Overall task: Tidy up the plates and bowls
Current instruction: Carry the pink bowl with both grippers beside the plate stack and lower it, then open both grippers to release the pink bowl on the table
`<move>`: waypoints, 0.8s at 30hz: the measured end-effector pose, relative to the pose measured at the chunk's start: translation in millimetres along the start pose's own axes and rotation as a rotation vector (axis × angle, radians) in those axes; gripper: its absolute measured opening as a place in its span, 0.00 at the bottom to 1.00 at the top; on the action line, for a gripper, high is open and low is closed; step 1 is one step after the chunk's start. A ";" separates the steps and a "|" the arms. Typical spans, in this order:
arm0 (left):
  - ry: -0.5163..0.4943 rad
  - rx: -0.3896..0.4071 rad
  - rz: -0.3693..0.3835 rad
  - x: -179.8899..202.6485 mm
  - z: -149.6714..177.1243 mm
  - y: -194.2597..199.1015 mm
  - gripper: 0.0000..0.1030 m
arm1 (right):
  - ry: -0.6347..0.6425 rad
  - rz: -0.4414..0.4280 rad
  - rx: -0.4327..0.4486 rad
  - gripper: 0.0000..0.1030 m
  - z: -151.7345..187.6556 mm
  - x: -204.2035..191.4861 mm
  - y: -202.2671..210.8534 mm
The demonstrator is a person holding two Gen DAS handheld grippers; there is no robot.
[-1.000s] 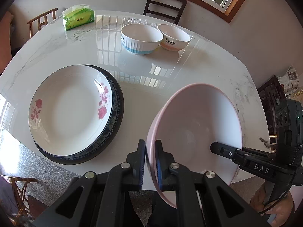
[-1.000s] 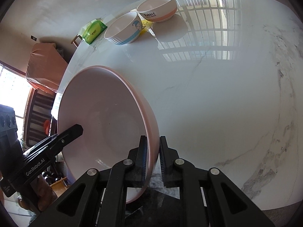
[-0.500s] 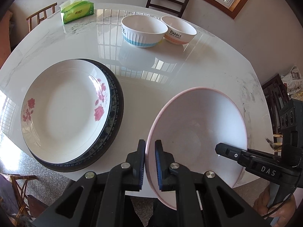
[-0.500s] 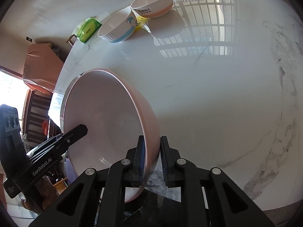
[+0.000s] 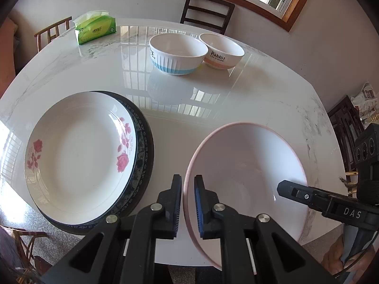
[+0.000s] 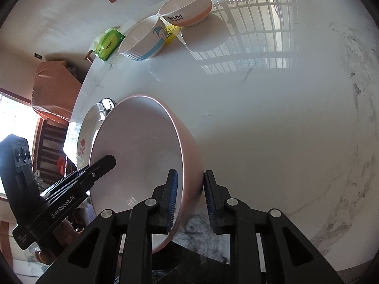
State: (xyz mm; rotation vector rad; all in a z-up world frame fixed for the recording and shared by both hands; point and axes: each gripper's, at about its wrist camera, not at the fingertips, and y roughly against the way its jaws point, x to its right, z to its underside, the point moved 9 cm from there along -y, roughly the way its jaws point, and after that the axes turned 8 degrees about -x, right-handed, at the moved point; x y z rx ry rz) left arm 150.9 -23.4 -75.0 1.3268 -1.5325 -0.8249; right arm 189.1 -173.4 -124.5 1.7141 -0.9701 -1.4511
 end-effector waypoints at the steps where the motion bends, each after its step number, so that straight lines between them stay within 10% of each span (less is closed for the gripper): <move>1: -0.010 0.015 -0.017 -0.9 -2.1 2.9 0.18 | 0.002 -0.008 0.014 0.33 -1.1 0.0 2.8; 6: -0.025 0.136 0.005 -9.6 -6.2 32.2 0.22 | 0.054 -0.006 0.246 0.51 -17.6 7.7 45.5; 11: 0.036 0.260 0.067 -28.6 -4.1 62.3 0.22 | 0.104 0.269 0.551 0.56 -34.0 52.2 80.7; 16: 0.062 0.330 0.044 -41.9 -1.5 84.3 0.22 | 0.063 0.380 0.595 0.57 -42.3 91.2 71.2; 24: 0.037 0.313 0.071 -38.4 -12.6 88.3 0.22 | 0.039 0.303 0.666 0.64 -37.1 104.7 69.4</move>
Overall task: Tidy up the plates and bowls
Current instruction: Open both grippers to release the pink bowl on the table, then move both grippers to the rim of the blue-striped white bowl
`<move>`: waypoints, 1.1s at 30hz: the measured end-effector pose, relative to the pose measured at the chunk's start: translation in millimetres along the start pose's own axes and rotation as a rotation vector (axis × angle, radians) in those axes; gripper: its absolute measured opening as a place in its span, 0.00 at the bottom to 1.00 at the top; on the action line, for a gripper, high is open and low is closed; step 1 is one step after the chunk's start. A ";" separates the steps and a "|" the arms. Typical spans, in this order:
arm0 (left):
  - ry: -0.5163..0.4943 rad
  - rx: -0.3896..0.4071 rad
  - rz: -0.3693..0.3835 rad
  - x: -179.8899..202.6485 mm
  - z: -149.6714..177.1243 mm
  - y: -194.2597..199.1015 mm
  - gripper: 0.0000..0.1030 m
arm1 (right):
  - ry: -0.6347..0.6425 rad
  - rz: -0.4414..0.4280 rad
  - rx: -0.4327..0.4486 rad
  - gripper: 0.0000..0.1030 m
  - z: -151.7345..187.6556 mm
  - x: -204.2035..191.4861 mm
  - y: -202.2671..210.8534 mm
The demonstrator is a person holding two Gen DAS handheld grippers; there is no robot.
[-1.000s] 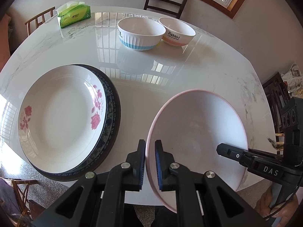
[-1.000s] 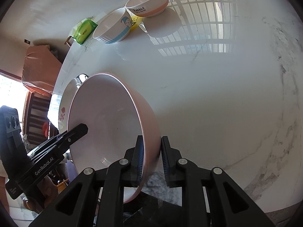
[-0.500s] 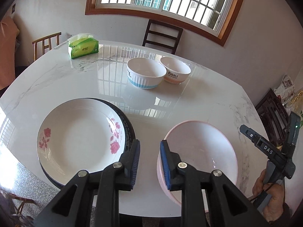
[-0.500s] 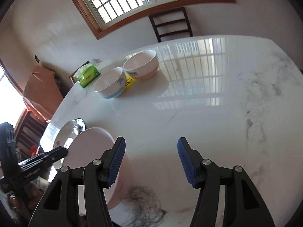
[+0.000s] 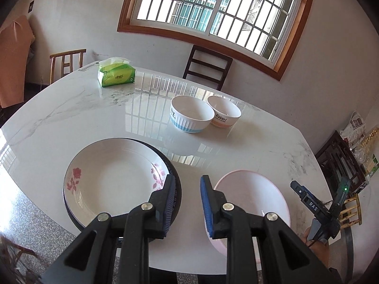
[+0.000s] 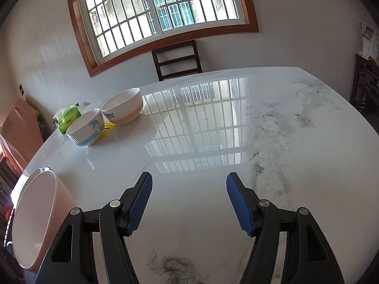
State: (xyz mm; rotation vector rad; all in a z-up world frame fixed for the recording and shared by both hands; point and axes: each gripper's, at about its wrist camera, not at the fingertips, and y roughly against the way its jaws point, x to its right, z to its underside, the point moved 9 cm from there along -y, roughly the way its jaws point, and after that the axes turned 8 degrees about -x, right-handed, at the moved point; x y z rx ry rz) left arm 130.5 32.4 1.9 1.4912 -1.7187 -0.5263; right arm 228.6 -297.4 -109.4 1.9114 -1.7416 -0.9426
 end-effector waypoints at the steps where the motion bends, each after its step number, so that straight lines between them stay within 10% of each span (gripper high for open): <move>1: -0.007 0.001 0.000 1.0 -4.4 -1.0 0.22 | -0.006 -0.013 0.005 0.64 0.1 -0.2 1.5; 8: -0.052 -0.083 -0.009 1.7 -27.2 -23.1 0.22 | -0.043 -0.067 -0.016 0.64 2.7 7.3 4.3; 15: -0.073 -0.192 -0.012 -3.8 -56.1 -58.6 0.22 | 0.001 -0.139 -0.220 0.56 -3.3 -9.0 -0.2; 24: -0.031 -0.307 0.006 -12.8 -116.9 -118.9 0.22 | 0.043 -0.396 -0.470 0.55 -68.5 -105.0 3.2; 33: 0.003 -0.386 -0.031 -31.8 -149.3 -166.9 0.34 | 0.031 -0.412 -0.625 0.46 -98.7 -180.9 -59.4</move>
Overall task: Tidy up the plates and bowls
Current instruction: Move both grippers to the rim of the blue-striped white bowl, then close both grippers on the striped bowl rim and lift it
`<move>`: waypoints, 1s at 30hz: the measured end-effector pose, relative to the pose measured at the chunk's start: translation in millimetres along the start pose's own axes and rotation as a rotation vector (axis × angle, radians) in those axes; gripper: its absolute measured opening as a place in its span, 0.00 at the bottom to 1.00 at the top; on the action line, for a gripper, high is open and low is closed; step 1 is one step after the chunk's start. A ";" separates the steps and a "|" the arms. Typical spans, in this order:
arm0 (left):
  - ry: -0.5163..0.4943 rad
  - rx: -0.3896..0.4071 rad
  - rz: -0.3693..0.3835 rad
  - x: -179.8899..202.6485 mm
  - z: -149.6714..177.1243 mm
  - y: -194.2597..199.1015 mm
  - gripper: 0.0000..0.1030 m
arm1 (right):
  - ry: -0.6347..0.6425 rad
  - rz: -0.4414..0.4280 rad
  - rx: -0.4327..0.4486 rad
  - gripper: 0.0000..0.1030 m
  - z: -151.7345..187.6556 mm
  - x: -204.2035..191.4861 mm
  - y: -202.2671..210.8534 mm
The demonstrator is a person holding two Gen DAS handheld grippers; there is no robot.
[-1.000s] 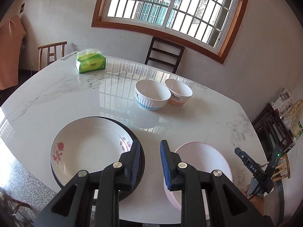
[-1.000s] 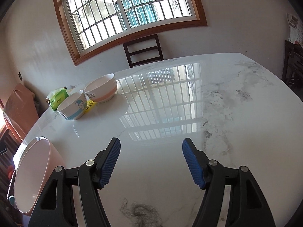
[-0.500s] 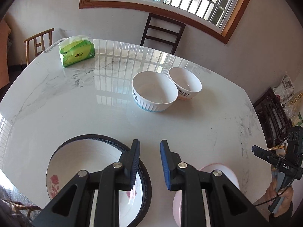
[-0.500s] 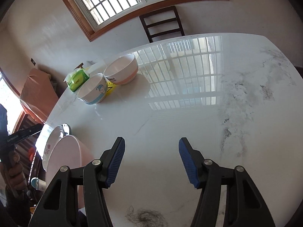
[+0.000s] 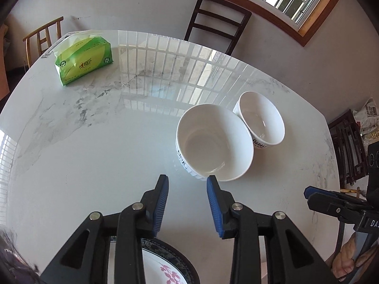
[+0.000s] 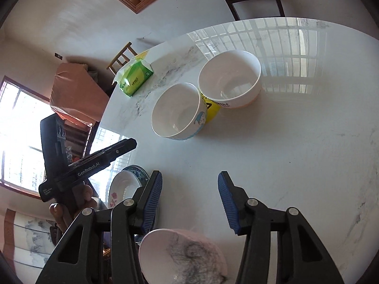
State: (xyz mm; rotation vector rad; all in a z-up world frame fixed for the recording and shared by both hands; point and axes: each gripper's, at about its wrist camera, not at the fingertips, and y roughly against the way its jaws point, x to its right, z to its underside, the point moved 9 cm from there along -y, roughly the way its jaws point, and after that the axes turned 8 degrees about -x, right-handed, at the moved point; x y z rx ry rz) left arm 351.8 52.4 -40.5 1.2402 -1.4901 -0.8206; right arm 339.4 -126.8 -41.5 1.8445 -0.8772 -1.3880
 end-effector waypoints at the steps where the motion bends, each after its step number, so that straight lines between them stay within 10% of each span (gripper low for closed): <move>1: 0.004 0.001 -0.001 -1.8 -4.1 -1.7 0.34 | -0.010 0.001 -0.006 0.46 -7.4 -2.4 -5.6; 26: 0.020 -0.065 -0.092 -16.4 -31.9 -57.2 0.37 | -0.139 0.048 -0.069 0.38 -77.2 8.1 -100.3; 30: -0.024 -0.083 -0.138 -7.8 -29.0 -62.3 0.15 | -0.131 0.066 -0.081 0.30 -78.6 9.6 -109.6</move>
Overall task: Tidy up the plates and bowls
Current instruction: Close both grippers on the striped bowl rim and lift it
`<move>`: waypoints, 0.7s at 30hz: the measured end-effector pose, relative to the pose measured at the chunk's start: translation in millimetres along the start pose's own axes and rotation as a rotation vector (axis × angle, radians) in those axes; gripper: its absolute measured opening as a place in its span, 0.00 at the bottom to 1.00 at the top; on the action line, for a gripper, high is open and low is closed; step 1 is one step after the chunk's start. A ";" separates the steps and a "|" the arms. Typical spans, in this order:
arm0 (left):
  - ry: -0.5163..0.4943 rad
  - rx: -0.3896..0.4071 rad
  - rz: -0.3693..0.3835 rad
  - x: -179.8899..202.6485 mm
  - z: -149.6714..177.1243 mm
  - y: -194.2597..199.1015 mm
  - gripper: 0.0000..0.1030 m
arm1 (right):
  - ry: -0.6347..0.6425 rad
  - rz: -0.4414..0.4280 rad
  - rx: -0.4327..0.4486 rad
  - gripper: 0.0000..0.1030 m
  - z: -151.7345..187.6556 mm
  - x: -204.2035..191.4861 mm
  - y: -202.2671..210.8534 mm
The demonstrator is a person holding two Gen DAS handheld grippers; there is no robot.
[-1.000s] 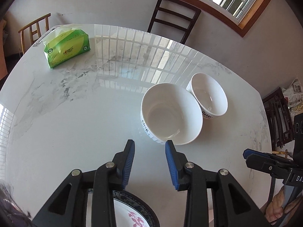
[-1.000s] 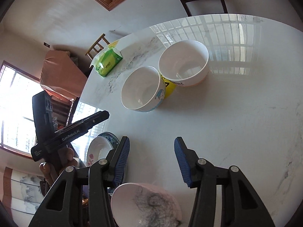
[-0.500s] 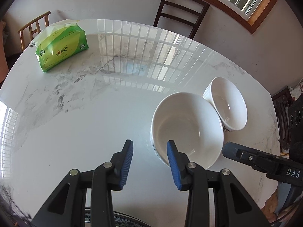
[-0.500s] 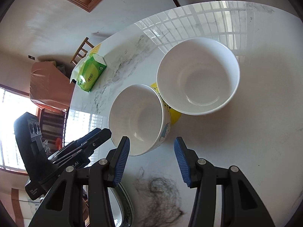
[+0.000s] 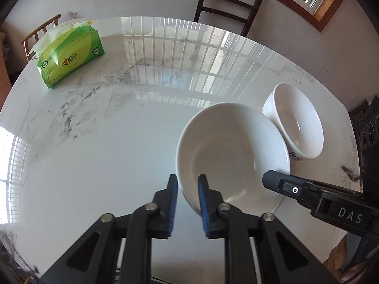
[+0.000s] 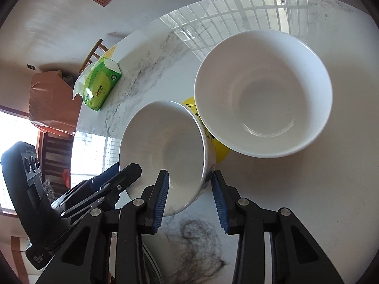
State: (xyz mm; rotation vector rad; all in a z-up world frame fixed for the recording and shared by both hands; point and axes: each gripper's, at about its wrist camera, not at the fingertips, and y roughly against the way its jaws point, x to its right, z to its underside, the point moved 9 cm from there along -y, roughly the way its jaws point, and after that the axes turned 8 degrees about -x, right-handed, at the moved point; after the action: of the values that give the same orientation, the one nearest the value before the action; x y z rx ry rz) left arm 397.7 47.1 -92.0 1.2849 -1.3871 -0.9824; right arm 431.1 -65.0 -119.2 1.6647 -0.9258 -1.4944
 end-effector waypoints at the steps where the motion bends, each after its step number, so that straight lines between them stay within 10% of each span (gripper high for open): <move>1: -0.001 0.008 -0.025 1.3 0.1 0.8 0.15 | 0.001 0.003 0.000 0.20 -0.5 1.5 -1.4; 21: -0.017 0.146 0.028 69.3 68.7 100.6 0.13 | 0.086 -0.058 0.077 0.13 41.1 3.0 73.5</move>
State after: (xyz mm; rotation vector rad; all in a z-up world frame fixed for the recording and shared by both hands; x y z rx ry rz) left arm 311.1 -13.4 0.3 1.3628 -1.5090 -0.8879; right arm 386.5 -105.7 -60.4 1.8110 -0.9062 -1.4289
